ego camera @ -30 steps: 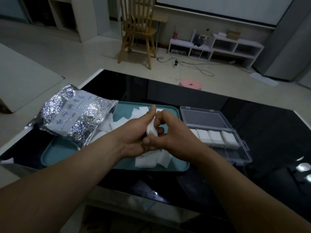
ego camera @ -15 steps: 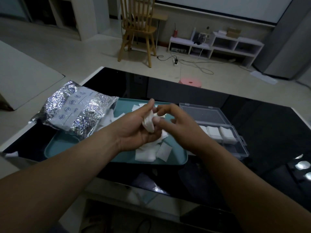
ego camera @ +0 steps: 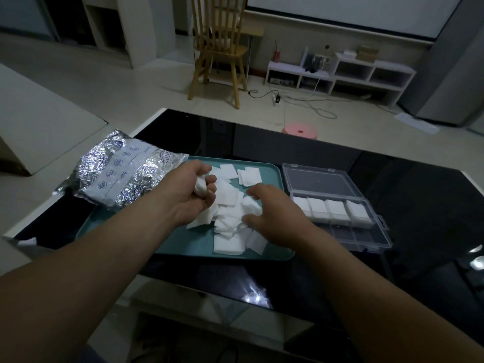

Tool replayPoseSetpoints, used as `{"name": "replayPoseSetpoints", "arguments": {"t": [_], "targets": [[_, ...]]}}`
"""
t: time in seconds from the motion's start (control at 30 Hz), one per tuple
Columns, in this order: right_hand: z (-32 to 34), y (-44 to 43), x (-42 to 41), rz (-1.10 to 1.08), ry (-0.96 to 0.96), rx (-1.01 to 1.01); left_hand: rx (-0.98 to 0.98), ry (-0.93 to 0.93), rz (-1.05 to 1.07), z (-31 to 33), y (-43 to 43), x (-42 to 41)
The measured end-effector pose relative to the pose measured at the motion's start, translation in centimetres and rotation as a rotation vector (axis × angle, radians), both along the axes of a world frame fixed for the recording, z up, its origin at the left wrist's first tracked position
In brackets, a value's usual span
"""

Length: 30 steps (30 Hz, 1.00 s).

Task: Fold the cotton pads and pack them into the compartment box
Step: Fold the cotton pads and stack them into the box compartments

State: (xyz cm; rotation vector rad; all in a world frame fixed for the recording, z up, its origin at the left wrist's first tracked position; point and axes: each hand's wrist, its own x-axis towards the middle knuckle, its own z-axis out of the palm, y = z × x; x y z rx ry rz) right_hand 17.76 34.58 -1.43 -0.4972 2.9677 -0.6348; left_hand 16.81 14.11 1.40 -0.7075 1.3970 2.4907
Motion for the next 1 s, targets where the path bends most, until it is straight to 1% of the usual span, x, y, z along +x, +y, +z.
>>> {"name": "replayPoseSetpoints", "arguments": {"t": [0.17,0.33,0.47,0.53,0.63,0.7,0.8,0.9,0.93,1.0], "targets": [[-0.8,-2.4,-1.6,-0.052,0.058,-0.088,-0.025,-0.006,0.057,0.2,-0.6,-0.4],[-1.9,-4.4,-3.1,-0.032,0.044,0.060,-0.048,-0.006,0.055,0.1,-0.6,-0.7],[-2.1,-4.5,-3.4,-0.059,0.124,0.027,-0.049,-0.023,0.058,-0.2,-1.0,-0.8],[-1.9,-4.4,-3.4,-0.068,0.180,-0.015,-0.055,-0.013,0.065,-0.3,-1.0,-0.9],[-0.5,-3.8,-3.4,-0.161,0.169,-0.230,-0.136,0.050,0.059,-0.3,0.0,-0.7],[0.8,-3.6,-2.9,-0.200,0.190,-0.316,-0.199,0.108,0.017,-0.4,1.2,-0.3],[2.1,-3.3,-1.4,-0.173,0.201,-0.330,-0.225,0.192,-0.096,-0.6,3.2,0.1],[2.8,-2.5,0.3,-0.147,0.195,-0.356,-0.255,0.294,-0.260,-0.2,5.0,0.7],[3.1,-2.0,0.7,-0.122,0.188,-0.360,-0.253,0.307,-0.288,0.0,5.5,0.9],[3.7,-0.8,1.5,-0.032,0.185,-0.349,-0.241,0.264,-0.301,0.2,5.9,1.2]]}}
